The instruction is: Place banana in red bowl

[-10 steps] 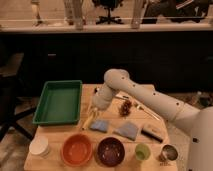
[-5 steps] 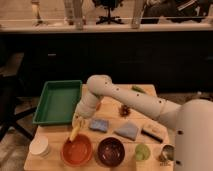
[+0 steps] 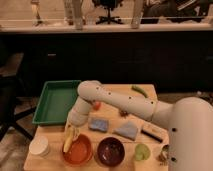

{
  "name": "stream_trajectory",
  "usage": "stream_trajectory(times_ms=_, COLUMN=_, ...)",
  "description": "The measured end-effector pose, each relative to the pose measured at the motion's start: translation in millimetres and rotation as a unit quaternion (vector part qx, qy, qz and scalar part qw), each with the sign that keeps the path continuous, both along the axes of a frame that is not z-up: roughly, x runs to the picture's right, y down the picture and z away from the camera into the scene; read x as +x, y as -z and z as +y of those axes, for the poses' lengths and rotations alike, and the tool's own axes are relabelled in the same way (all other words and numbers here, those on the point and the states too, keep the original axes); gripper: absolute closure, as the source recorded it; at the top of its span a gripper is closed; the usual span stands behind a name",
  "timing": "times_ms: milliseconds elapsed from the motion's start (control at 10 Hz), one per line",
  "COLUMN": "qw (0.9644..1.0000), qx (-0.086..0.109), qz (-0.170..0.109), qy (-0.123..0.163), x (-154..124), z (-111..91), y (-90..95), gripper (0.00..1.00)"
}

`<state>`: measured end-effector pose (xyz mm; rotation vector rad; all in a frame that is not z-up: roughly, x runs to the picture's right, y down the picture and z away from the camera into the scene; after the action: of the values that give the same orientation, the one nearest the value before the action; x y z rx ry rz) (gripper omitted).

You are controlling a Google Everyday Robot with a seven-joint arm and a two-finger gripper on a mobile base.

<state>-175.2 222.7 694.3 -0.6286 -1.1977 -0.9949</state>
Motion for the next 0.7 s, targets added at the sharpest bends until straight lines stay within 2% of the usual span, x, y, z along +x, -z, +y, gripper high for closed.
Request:
stream_trajectory(times_ms=300, qw=0.9999, qx=-0.012, qz=-0.003, qy=0.004, x=10, z=16, y=4.0, gripper=1.0)
stream_trajectory(times_ms=700, qw=0.9998, qx=-0.022, qz=0.001, qy=0.0, x=25, z=24, y=6.3, gripper=1.0)
